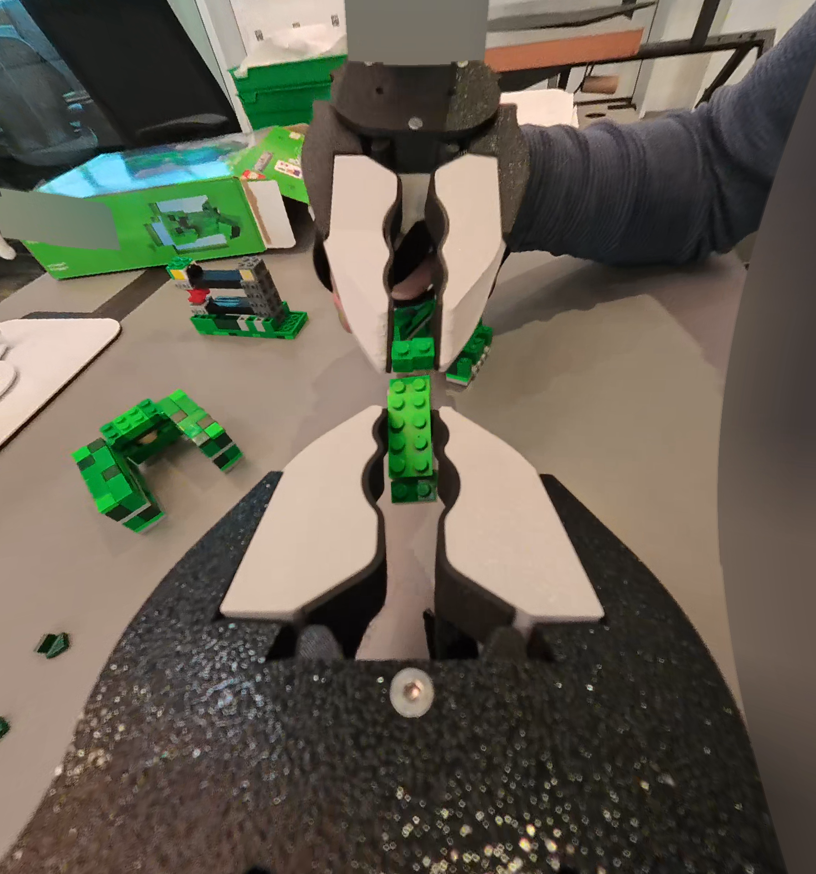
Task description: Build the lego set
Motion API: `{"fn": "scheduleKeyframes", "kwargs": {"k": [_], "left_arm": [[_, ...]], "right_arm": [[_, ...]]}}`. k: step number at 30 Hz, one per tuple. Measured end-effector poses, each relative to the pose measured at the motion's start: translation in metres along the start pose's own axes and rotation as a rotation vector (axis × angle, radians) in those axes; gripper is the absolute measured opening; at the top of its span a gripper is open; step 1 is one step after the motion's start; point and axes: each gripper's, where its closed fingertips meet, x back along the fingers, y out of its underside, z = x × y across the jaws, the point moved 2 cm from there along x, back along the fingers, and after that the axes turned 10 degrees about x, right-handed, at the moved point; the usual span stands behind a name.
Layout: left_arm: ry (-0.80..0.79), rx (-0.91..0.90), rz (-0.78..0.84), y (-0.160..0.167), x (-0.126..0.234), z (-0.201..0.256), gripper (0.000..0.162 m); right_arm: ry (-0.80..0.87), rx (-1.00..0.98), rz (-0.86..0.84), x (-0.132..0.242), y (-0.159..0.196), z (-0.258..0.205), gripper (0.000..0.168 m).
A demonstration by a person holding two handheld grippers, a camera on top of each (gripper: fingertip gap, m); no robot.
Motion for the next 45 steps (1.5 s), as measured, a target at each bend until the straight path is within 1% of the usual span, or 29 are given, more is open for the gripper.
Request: {"fn": "scheduleKeyframes", "kwargs": {"k": [8, 14, 19, 25, 34, 39, 45], "left_arm": [[0.021, -0.012, 0.071, -0.0086, 0.0031, 0.0041, 0.017], [0.045, 0.023, 0.103, -0.0109, 0.0039, 0.0046, 0.017], [0.027, 0.022, 0.094, -0.0101, 0.0031, 0.0031, 0.017], [0.04, 0.038, 0.092, -0.0096, 0.0025, 0.0038, 0.017], [0.053, 0.061, 0.086, -0.0078, 0.0014, 0.0039, 0.017], [0.061, 0.068, 0.088, -0.0079, 0.0015, 0.0042, 0.017], [0.062, 0.068, 0.089, -0.008, 0.0019, 0.0041, 0.017]], "right_arm": [[0.006, 0.018, -0.009, 0.0026, -0.0062, -0.0013, 0.016], [0.027, 0.027, -0.039, 0.0035, -0.0092, -0.0011, 0.016], [0.042, -0.003, -0.089, 0.0024, -0.0078, 0.0005, 0.016], [0.068, 0.034, -0.175, -0.0004, -0.0048, -0.0003, 0.019], [0.065, 0.035, -0.174, -0.0005, -0.0067, -0.0015, 0.021], [0.075, 0.049, -0.185, 0.0, -0.0063, -0.0009, 0.017], [0.072, 0.044, -0.182, 0.0003, -0.0068, -0.0008, 0.017]]}}
